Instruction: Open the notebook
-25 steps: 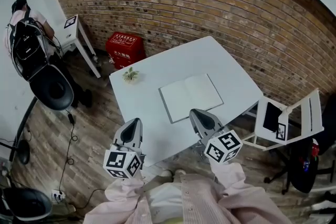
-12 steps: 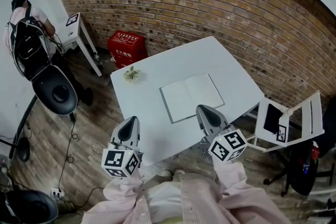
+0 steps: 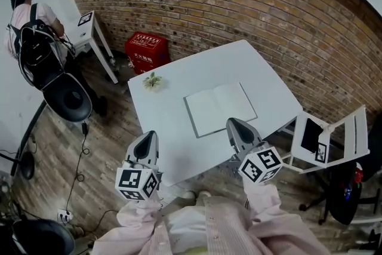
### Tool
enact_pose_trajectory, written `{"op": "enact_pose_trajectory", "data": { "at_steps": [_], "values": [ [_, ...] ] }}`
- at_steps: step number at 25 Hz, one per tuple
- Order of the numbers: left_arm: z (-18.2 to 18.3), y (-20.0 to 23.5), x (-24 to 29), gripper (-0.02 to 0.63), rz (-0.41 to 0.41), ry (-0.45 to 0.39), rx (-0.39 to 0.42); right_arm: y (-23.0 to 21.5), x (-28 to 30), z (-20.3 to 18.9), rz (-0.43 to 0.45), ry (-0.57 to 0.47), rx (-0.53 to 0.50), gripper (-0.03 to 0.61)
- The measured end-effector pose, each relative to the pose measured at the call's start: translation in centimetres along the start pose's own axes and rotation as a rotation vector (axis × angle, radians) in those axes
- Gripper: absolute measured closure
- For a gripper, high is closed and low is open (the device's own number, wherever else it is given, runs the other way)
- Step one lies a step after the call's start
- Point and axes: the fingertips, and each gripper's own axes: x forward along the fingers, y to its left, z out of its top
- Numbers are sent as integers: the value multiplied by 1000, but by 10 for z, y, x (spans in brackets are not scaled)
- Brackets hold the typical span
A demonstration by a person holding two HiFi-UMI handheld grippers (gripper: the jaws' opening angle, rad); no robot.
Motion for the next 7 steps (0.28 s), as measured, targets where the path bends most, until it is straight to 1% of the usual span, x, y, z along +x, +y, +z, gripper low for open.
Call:
{"op": "enact_pose_trajectory", "data": {
  "at_steps": [7],
  "values": [
    [-6,4,-5,620,11,9,-18,3,0,-5,3,15,-8,575]
  ]
}}
